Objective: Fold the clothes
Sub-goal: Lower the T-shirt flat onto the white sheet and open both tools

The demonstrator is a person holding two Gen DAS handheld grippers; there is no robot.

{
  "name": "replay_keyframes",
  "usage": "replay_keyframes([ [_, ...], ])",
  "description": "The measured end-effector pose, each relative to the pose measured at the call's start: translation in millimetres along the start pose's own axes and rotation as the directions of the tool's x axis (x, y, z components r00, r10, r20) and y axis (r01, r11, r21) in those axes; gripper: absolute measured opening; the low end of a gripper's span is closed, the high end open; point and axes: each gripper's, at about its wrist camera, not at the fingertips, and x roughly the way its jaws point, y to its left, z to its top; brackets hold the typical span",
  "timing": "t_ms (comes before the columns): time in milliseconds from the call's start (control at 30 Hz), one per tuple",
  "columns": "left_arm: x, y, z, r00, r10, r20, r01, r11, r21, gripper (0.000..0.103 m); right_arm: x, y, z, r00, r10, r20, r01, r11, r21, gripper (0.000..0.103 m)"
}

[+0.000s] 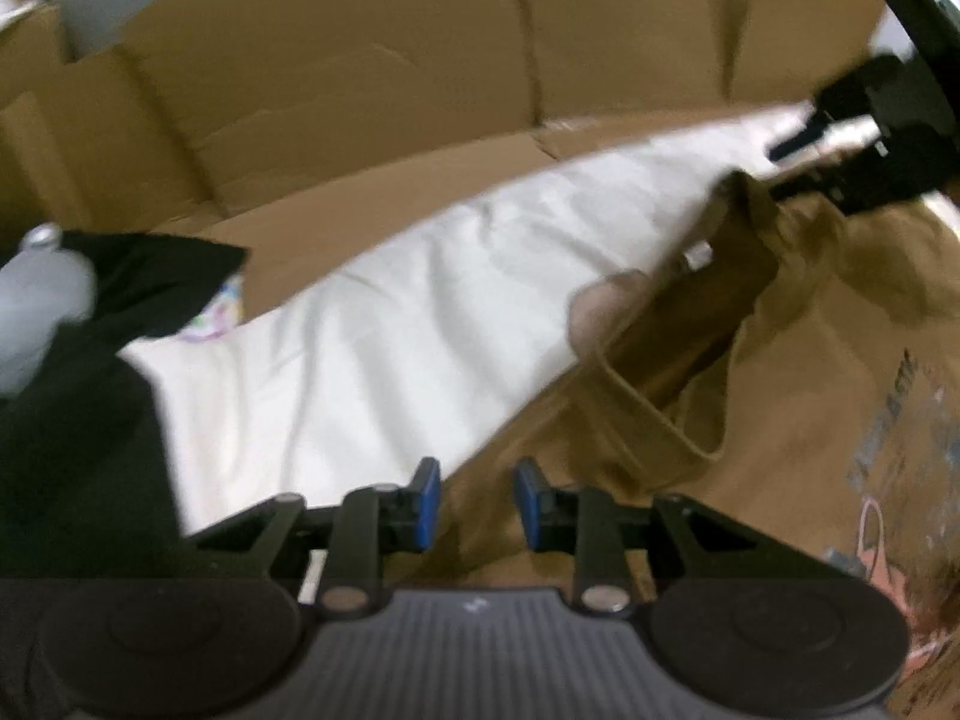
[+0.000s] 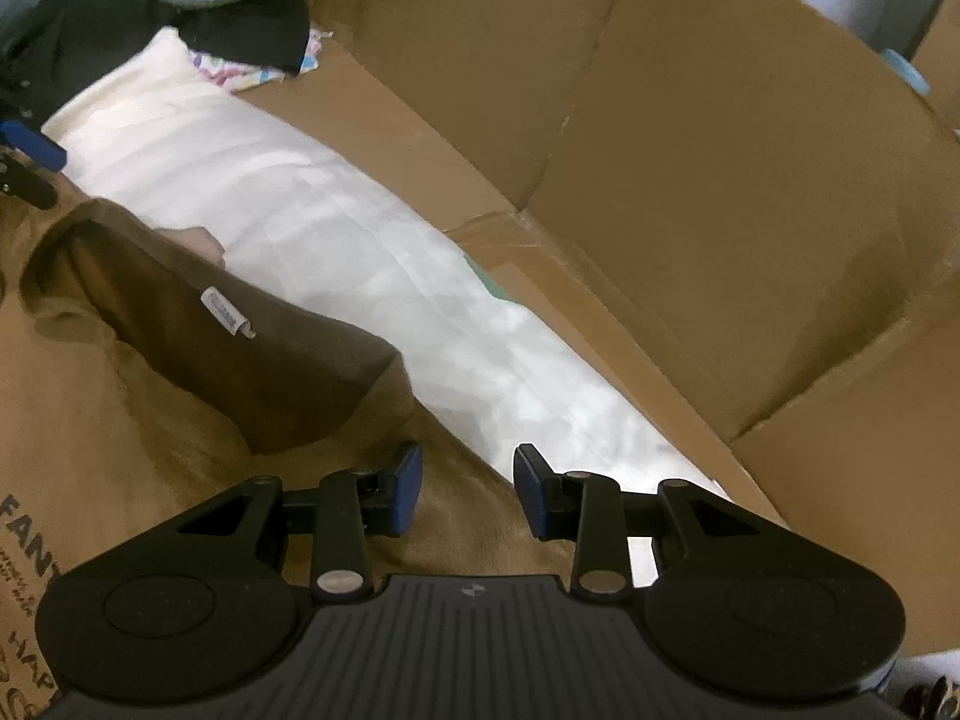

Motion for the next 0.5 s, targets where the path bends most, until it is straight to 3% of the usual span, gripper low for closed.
replay_keyframes([
  [167, 13.5, -11.7, 4.2, 1.000, -0.025, -0.018, 0.026, 0.996, 0.089, 0.039, 11.3, 3.7, 4.2, 0.999, 0.043, -0.025, -0.045, 0.997, -0.066, 0.041],
  [300, 19.8, -9.6, 7.3, 0.998, -0.057, -0.016, 0.057, 0.996, 0.071, 0.014, 16.6, 5.3, 8.3, 0.997, 0.068, -0.033, -0.071, 0.993, -0.095, 0.039],
  [333, 21.2, -8.6, 8.0, 0.998, -0.063, -0.015, 0.064, 0.996, 0.064, 0.012, 17.9, 5.3, 9.1, 0.996, 0.079, -0.036, -0.082, 0.992, -0.096, 0.036],
  [400, 20.7, -8.4, 8.6, 0.998, -0.058, -0.011, 0.059, 0.996, 0.068, 0.005, 19.8, 5.1, 9.7, 0.993, 0.107, -0.045, -0.111, 0.989, -0.097, 0.016],
  [500, 17.0, -3.6, 13.7, 0.999, -0.037, 0.011, 0.036, 0.999, 0.041, 0.004, 20.3, 9.9, 12.3, 0.992, 0.114, -0.053, -0.119, 0.987, -0.109, 0.004],
])
